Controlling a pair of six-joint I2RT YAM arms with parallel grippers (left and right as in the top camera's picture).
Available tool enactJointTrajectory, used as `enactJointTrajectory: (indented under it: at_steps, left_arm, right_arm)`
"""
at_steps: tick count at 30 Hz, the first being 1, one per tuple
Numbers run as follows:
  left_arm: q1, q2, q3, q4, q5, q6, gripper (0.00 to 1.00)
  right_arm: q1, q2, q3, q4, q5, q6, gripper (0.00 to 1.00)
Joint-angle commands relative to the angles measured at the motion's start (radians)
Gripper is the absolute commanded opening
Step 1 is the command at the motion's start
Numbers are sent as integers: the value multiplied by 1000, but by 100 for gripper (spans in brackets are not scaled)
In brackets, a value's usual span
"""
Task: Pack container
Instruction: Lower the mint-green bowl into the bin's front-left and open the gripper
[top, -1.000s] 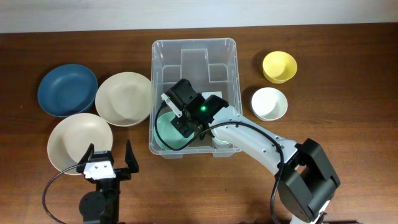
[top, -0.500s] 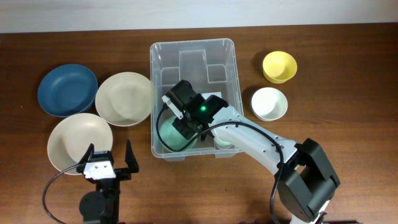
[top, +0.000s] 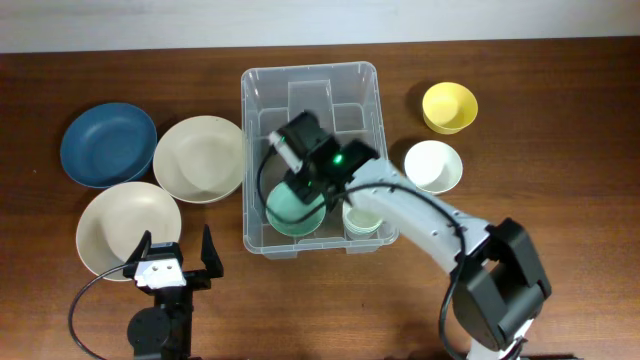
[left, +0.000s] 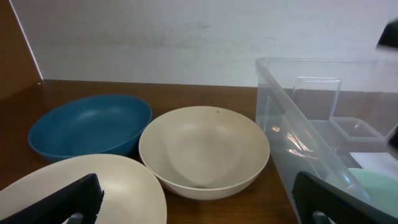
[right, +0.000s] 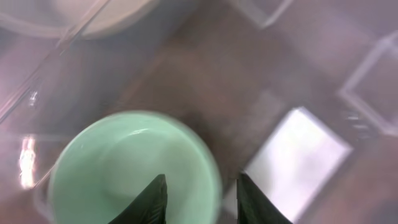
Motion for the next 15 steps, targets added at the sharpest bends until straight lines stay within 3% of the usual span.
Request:
enactJointTrajectory:
  at_steps: [1,10,15]
  left_arm:
    - [-6,-8,-8,2,-7,13,100]
    - [-6,-8,-8,2,-7,13,100]
    - [-6,-8,-8,2,-7,13,100]
  right_arm:
    - [-56,-43,116,-34,5,9,32]
    - [-255,-110,391,-231,10,93,36]
    - [-418,-126,428,-292,9,107,45]
